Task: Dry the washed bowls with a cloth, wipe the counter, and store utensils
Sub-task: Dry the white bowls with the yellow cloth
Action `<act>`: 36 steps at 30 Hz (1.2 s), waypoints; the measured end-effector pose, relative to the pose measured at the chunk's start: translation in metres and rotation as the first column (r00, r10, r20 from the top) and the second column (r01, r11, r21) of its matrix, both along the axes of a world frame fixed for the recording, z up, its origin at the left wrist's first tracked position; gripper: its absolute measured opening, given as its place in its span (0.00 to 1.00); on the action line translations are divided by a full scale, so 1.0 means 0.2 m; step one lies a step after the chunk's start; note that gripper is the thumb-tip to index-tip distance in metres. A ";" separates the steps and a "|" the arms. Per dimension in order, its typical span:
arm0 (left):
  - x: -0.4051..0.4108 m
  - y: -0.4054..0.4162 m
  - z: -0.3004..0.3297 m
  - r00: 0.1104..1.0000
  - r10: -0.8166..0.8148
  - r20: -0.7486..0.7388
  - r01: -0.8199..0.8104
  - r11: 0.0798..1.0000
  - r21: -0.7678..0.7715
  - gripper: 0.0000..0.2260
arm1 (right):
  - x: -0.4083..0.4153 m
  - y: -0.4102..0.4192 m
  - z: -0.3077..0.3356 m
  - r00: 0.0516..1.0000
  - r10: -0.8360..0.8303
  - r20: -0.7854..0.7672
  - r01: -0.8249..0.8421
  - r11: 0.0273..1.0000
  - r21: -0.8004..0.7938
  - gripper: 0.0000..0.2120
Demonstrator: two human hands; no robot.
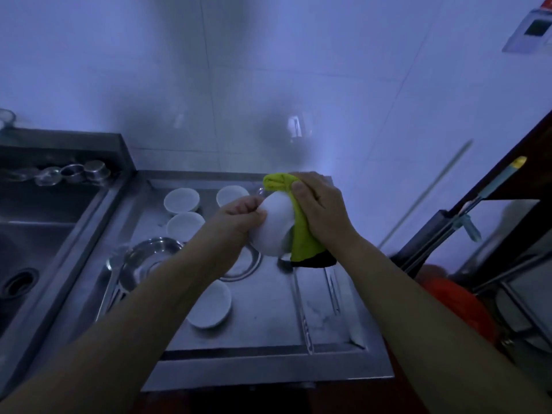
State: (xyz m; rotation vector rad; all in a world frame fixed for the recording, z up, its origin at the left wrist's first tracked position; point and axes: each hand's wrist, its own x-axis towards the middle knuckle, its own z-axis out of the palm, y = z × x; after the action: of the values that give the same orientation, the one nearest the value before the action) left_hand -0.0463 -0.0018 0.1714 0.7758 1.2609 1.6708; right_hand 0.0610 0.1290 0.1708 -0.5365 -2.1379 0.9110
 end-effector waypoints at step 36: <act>0.38 -0.12 -1.23 0.098 -0.482 -0.871 -0.200 0.847 -0.492 0.19 | 0.50 0.23 -0.88 0.928 -0.314 0.198 0.371 0.815 -0.445 0.08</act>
State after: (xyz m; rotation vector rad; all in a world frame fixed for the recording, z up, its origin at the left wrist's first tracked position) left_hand 0.0292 -0.0263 -0.0753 1.7630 2.2989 0.2484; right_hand 0.1606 0.1755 -0.0054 -1.2113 -1.8144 1.2189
